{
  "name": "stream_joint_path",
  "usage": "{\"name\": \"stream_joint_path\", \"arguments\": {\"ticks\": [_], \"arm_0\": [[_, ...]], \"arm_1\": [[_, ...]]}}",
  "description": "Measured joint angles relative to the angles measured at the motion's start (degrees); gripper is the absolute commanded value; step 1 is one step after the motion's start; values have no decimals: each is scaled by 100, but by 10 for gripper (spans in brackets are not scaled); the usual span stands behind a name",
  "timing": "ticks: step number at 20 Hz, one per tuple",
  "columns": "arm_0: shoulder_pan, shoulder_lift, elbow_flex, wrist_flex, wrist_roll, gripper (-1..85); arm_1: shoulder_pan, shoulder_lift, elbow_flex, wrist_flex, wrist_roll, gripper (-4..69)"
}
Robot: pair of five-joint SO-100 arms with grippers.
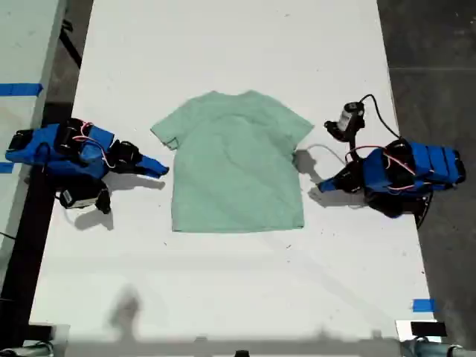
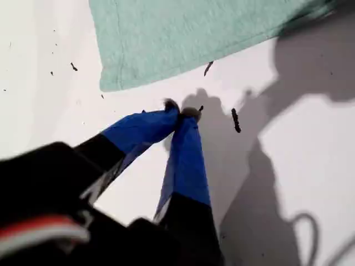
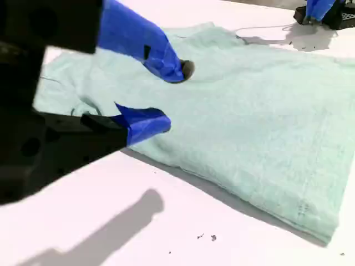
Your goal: Fold tshirt
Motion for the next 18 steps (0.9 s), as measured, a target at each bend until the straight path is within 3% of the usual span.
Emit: {"name": "stream_joint_path", "arguments": {"ticks": [2,3,5,7,13,16,18], "arm_0": [[255,0,0,-202,-255,2],[519,0,0,-378,-677,16],[606,0,0,-598,-879,1],[606,0,-9,-738,-879,1],[352,-35,-316,-756,-896,1],[114,-940,-1248,-624,-817,1],[-70,-2171,-2347,-97,-589,1]], "arm_1": [[-97,9,0,-9,202,-5],[-141,9,0,-26,958,-5],[-202,9,0,-35,2997,-5],[-255,9,-9,0,3806,-3],[-290,-536,-923,-26,3823,-2],[-26,-2487,-2355,-53,3226,-2],[431,-3867,-3568,123,2549,-2]]}}
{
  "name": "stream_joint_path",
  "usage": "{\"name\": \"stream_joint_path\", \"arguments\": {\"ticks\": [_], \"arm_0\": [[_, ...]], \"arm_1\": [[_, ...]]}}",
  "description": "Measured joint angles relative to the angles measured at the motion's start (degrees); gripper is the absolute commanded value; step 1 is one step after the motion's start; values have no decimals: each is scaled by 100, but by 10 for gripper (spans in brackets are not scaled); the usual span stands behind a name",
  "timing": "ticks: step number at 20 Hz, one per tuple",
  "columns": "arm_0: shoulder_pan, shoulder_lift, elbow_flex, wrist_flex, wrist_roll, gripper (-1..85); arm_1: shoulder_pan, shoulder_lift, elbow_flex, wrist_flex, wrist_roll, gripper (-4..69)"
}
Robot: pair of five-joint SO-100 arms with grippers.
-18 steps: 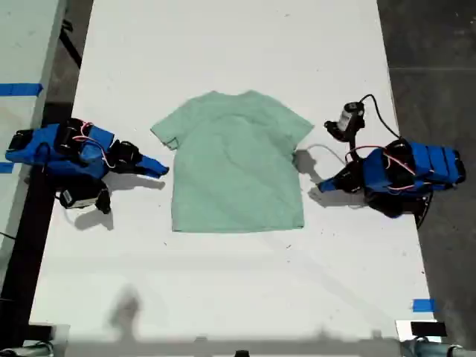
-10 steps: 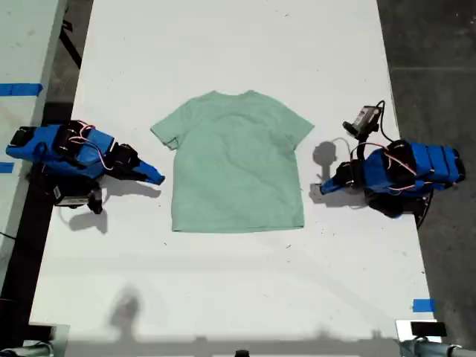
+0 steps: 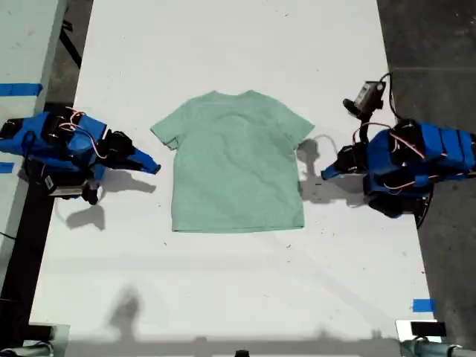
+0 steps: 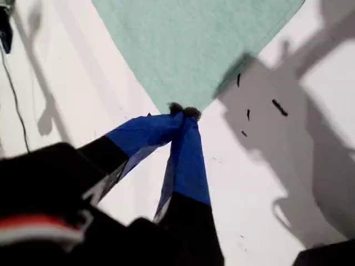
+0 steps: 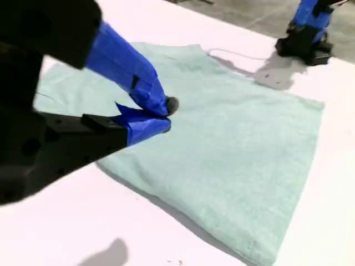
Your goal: Fold tshirt
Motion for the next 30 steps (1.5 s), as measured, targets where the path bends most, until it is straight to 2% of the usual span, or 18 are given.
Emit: {"name": "stream_joint_path", "arguments": {"ticks": [4,7,8,11,13,14,15,16,19,20,24,30], "arm_0": [[-870,-2004,-2654,1854,976,1],[-1934,-3524,-4430,3270,2127,1],[-2268,-3946,-4896,3489,2531,1],[-3076,-4746,-5643,3621,3410,7],[-3366,-4983,-5730,3621,3577,10],[-3384,-5010,-5739,3621,3586,10],[-3349,-5001,-5739,3621,3586,11],[-3340,-5001,-5739,3621,3595,18],[-3375,-4896,-5739,3621,3595,77],[-3375,-4878,-5739,3621,3595,91],[-3375,-4878,-5739,3621,3595,123],[-3366,-4957,-5739,3612,3595,124]], "arm_1": [[1090,-1811,-2021,896,-1327,-2],[1951,-2821,-3305,1564,-2276,-2],[2224,-3129,-3683,1749,-2593,-2],[3032,-3841,-4597,2118,-3480,-2],[3401,-4078,-4939,2162,-3946,25],[3542,-4166,-5054,2162,-4131,83],[3656,-4219,-5115,2162,-4333,181],[3762,-4271,-5168,2162,-4474,225],[4069,-4430,-5186,2153,-4878,285],[4175,-4465,-5186,2083,-5019,333],[4474,-4781,-4641,1371,-5546,324],[4843,-6108,-3735,-413,-6003,333]]}}
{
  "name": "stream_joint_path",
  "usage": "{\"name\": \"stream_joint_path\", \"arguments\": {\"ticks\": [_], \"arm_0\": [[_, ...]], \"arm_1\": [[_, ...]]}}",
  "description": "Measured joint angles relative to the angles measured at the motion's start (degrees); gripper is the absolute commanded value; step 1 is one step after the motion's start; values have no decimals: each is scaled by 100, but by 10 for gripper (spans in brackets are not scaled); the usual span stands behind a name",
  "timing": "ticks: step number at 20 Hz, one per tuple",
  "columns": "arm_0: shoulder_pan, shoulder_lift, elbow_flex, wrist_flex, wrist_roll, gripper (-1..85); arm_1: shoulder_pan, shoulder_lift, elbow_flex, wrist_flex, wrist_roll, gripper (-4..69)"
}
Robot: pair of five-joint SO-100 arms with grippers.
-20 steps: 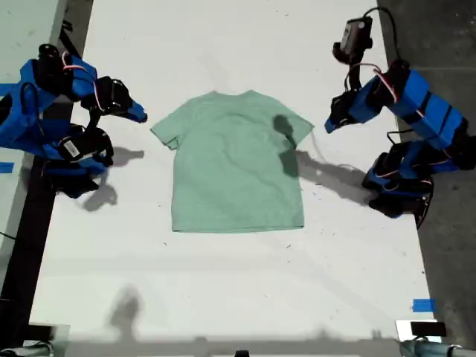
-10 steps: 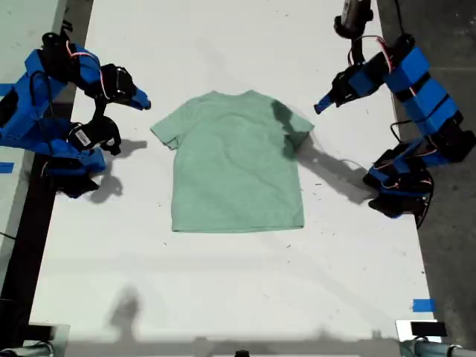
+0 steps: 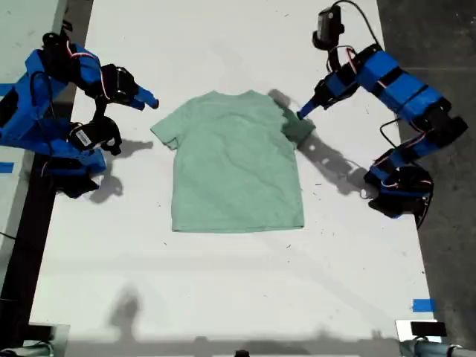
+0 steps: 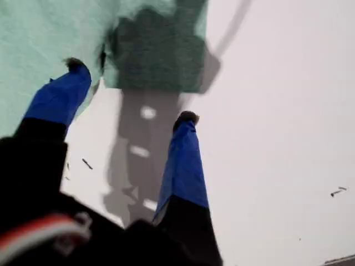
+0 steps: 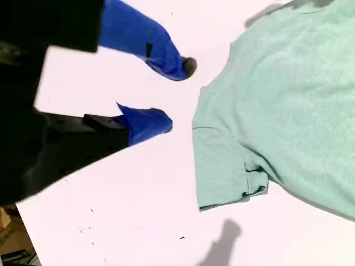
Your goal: Fold tshirt
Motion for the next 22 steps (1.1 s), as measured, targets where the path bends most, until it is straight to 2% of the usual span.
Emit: {"name": "stream_joint_path", "arguments": {"ticks": [3,5,7,9,13,14,19,22], "arm_0": [[0,-88,0,-79,-9,125],[0,-97,0,-97,-9,125],[9,-97,0,-105,-9,126],[9,-97,0,-105,-35,126],[70,-97,0,-105,-44,126],[70,-97,0,-105,-53,126],[185,-114,70,-114,-176,128],[229,-114,123,-114,-211,131]], "arm_1": [[193,-1204,-9,-809,-220,328],[237,-2030,-193,-984,-308,302],[246,-2549,-580,-984,-360,210],[246,-2777,-940,-940,-422,22],[246,-2865,-1143,-756,-492,0],[246,-2874,-1143,-686,-519,0],[246,-2646,-2197,448,-571,-1],[97,-2101,-3015,1301,-290,-1]]}}
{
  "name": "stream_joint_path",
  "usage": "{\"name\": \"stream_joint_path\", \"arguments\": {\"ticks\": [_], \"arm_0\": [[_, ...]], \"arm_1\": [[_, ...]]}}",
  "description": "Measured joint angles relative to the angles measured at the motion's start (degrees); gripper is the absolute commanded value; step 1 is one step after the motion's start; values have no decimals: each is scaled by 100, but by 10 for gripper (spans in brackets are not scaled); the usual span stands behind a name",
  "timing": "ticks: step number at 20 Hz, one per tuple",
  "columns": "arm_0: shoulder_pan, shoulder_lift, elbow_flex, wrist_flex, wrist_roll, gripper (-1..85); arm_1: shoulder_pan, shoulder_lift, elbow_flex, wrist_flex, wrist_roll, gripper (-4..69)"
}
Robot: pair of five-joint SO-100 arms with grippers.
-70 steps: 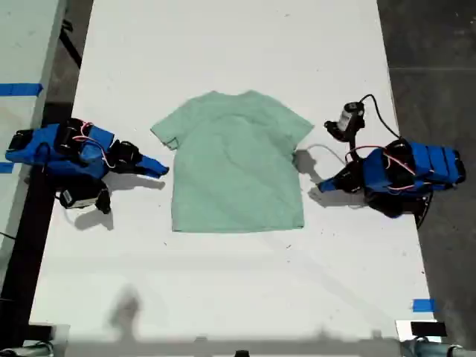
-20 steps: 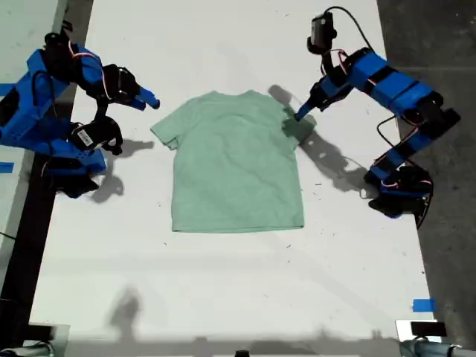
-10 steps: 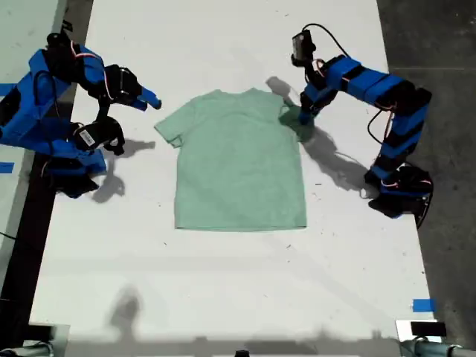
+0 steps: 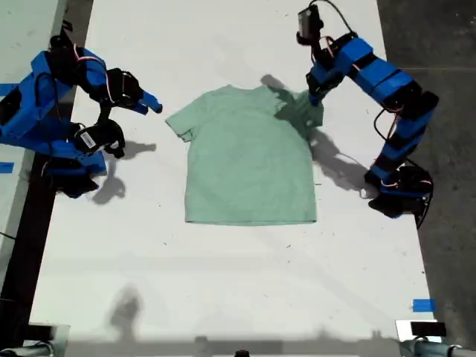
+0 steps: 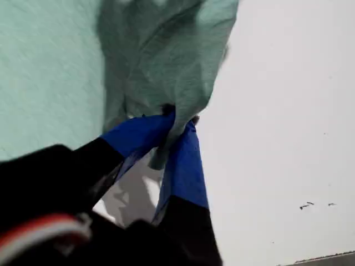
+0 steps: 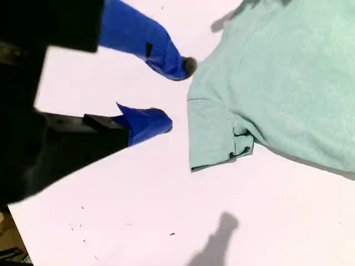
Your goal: Fold tshirt
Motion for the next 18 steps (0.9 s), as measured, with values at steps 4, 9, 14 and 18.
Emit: {"name": "stream_joint_path", "arguments": {"ticks": [4,9,14,18], "arm_0": [[9,0,9,-53,-9,132],[9,0,79,-141,-9,132],[105,0,97,-185,-70,160],[167,0,114,-202,-105,188]], "arm_1": [[-976,44,-1529,773,633,-2],[-2285,-1028,-2101,176,1600,-1],[-3190,-2663,-2215,-1072,2355,246],[-3182,-3059,-2215,-1169,2470,281]]}}
